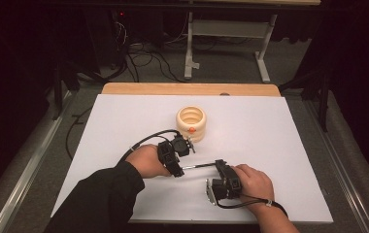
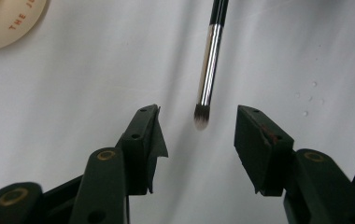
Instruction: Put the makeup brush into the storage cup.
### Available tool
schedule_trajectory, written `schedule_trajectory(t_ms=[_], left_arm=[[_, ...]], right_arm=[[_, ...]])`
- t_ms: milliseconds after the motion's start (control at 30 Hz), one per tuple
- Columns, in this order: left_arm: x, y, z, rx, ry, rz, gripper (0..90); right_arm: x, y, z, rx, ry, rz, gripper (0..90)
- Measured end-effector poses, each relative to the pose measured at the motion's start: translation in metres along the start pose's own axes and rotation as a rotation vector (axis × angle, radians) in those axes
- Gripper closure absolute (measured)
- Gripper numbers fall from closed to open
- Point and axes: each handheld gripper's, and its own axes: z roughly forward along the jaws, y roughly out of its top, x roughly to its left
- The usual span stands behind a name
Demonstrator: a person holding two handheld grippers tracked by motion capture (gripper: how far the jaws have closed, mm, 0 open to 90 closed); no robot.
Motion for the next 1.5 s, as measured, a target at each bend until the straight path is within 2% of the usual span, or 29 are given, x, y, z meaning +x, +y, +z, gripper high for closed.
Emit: schedule_trajectory(t_ms=[267,300,400,867,1133,1267,1300,1500], left_arm=[[0.004,-0.012,0.001,0.002,0.006,-0.023,46.0],[0.004,-0.013,0.001,0.000,0.004,-0.027,45.4],[0.006,-0.017,0.001,-0.005,0.006,-0.039,44.0],[0.018,-0.041,0.007,-0.019,0.010,-0.117,33.7],[0.023,-0.048,0.014,0.001,0.017,-0.180,18.7],[0.025,-0.052,0.017,-0.001,0.024,-0.206,14.3],[0.026,-0.052,0.017,-0.003,0.025,-0.212,9.2],[0.031,-0.060,0.018,-0.051,0.028,-0.275,1.7]], right_arm=[[-0.001,-0.001,0.000,0.002,0.001,-0.002,85.8],[0.000,-0.001,0.000,0.010,0.004,0.017,85.8],[0.001,-0.002,-0.001,0.021,0.008,0.034,85.8],[-0.001,-0.003,0.000,0.011,0.000,0.027,85.8],[-0.001,-0.002,-0.001,0.012,0.005,0.040,85.7],[-0.001,-0.002,-0.001,0.012,0.007,0.039,85.7],[-0.001,-0.002,-0.001,0.011,0.008,0.041,85.7],[-0.001,-0.003,-0.001,0.009,0.009,0.059,85.7]])
